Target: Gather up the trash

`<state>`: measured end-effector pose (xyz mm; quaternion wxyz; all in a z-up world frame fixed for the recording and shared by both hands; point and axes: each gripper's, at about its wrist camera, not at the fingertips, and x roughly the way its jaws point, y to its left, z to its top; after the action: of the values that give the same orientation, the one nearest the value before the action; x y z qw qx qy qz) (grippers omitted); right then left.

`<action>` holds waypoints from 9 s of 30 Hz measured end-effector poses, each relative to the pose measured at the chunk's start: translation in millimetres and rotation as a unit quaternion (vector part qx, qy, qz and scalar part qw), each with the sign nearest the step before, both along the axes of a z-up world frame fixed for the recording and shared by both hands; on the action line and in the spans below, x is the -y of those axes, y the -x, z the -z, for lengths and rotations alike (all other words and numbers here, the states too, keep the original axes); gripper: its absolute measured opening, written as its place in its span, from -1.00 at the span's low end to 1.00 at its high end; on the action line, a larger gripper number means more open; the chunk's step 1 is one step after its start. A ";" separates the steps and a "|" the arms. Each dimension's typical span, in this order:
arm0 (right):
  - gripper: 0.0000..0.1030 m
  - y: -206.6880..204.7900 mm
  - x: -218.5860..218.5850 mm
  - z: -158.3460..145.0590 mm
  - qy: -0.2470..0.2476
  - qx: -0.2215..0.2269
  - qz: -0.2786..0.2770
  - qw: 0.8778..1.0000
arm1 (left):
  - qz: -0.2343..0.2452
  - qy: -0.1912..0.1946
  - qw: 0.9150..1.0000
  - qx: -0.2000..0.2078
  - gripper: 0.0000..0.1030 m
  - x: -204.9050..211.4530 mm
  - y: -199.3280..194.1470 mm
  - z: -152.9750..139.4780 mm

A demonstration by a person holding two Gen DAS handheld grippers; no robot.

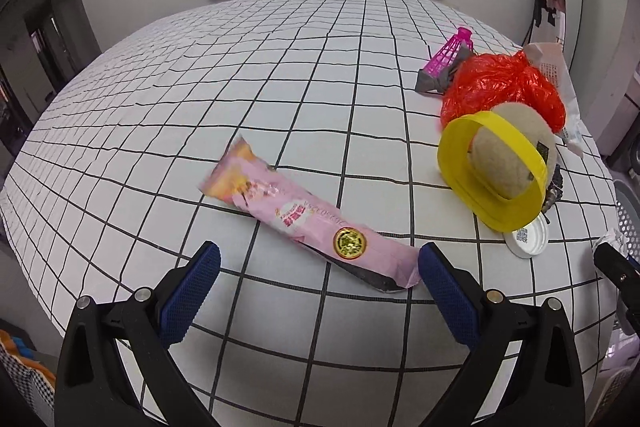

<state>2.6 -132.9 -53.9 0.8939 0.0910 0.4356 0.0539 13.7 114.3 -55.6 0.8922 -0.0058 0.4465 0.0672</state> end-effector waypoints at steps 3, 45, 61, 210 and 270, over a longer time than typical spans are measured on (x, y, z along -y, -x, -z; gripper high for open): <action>-0.32 0.8 -0.3 -0.5 -0.002 0.001 -0.001 1.000 | -0.003 0.005 1.000 0.006 0.88 -3.3 3.9 -6.7; -0.32 11.3 15.7 -4.4 -0.019 0.010 0.013 1.000 | 0.011 0.042 0.999 0.020 -0.55 -4.2 0.1 -13.0; -0.32 50.4 89.5 -39.8 -0.011 0.043 0.088 0.995 | 0.150 0.054 0.982 0.103 -0.55 103.1 20.9 -91.1; 0.15 -11.7 -53.7 -5.5 0.021 0.010 -0.078 0.997 | 0.043 -0.014 0.997 0.058 0.62 10.4 -20.2 -26.1; -0.16 13.0 -21.5 -17.5 0.009 0.025 -0.059 0.998 | 0.088 0.018 0.992 0.088 0.76 55.8 -28.6 -58.6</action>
<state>-10.5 -111.4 -36.4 0.9005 0.0557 0.4183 0.1047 42.3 58.5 3.0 0.9302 0.0111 0.3664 -0.0204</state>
